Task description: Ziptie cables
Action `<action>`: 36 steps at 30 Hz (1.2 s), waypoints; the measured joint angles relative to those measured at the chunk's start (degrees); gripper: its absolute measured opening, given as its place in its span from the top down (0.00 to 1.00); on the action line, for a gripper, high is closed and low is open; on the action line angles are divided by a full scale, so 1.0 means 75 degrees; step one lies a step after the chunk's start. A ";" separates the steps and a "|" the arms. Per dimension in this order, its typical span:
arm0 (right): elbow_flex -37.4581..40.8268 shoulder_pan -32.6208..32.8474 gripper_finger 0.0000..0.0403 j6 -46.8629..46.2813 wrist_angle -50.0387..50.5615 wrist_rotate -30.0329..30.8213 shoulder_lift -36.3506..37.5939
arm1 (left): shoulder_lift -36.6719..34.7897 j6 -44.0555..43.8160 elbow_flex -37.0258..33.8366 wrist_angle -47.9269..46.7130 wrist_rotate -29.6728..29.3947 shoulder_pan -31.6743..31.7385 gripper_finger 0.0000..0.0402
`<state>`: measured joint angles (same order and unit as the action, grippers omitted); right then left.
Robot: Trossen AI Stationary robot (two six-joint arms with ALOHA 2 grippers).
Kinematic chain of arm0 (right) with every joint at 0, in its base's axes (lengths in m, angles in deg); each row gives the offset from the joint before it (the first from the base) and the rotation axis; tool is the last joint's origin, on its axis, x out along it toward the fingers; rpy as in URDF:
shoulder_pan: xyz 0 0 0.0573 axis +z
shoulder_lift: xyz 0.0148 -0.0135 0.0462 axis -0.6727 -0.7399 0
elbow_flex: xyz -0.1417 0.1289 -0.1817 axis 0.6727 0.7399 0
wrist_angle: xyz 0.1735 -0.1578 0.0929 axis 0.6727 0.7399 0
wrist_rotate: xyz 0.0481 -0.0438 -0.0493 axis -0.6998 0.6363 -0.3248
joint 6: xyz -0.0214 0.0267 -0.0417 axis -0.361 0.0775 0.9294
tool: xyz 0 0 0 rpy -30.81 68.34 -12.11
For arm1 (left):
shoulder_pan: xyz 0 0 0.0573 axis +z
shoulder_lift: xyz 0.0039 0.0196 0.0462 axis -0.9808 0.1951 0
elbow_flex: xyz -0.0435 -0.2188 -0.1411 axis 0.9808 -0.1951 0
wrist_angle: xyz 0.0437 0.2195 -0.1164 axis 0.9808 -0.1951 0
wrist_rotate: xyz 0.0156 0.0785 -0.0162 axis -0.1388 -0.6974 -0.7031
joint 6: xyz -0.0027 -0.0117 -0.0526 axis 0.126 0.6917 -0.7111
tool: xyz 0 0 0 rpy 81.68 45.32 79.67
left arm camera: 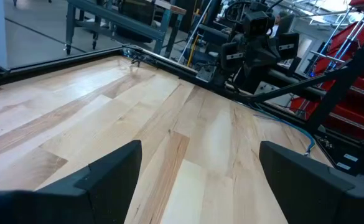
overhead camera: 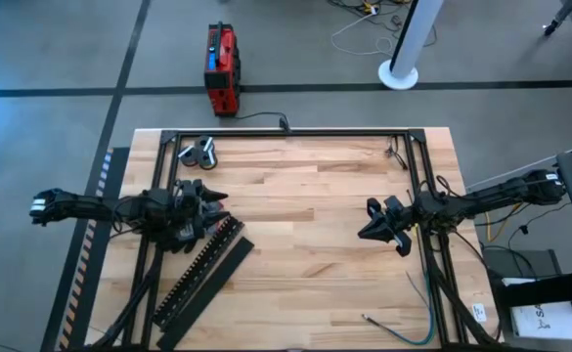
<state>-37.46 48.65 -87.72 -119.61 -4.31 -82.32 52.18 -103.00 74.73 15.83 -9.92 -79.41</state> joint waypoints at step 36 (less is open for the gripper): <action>0.0003 -0.0003 0.95 -0.0142 -0.0428 0.0084 -0.0005 | 0.0001 0.0000 -0.0002 -0.0002 0.0000 0.0000 0.22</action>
<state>-37.44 48.63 -88.78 -122.82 -3.69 -82.36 52.19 -103.00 74.72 15.82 -9.92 -79.41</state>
